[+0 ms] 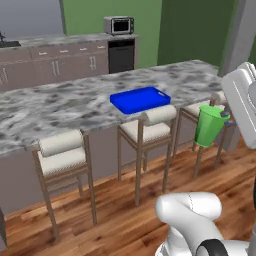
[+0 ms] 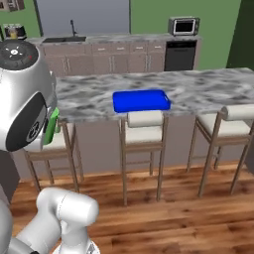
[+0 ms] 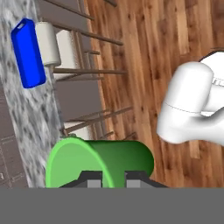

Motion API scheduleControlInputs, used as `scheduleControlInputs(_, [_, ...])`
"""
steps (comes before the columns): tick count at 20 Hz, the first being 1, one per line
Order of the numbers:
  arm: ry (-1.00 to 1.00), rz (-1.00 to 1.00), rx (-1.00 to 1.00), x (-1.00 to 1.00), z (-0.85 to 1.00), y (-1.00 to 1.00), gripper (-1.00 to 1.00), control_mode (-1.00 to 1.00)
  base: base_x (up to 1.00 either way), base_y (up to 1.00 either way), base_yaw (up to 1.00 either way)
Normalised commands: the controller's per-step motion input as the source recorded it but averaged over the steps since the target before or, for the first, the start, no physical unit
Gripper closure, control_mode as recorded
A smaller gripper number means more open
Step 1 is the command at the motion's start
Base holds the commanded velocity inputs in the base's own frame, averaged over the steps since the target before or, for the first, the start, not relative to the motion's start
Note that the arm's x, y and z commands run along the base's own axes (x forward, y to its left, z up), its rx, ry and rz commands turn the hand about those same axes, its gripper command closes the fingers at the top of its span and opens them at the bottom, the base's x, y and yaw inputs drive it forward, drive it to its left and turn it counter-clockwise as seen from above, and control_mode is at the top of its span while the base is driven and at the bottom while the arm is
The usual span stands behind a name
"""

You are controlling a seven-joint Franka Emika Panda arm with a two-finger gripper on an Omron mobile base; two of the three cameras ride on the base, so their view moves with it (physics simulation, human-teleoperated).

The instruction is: There is a tray on the dining counter. Grab the cup, mug, and pitcher and place them on the tray. The pitcher may be placed next to the tray if it cannot fit the tray.

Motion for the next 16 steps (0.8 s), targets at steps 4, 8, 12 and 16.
scheduleControlInputs(4, [0.0,0.0,0.0,0.0,0.0,0.0,1.0,1.0,0.52,-0.85,0.41])
scheduleControlInputs(8, [0.0,0.0,0.0,0.0,0.0,0.0,1.0,1.0,0.54,-0.74,0.4])
scheduleControlInputs(12, [0.0,0.0,0.0,0.0,0.0,0.0,1.0,1.0,0.56,-0.82,0.41])
scheduleControlInputs(16, [0.0,0.0,0.0,0.0,0.0,0.0,1.0,1.0,0.63,-0.73,0.37])
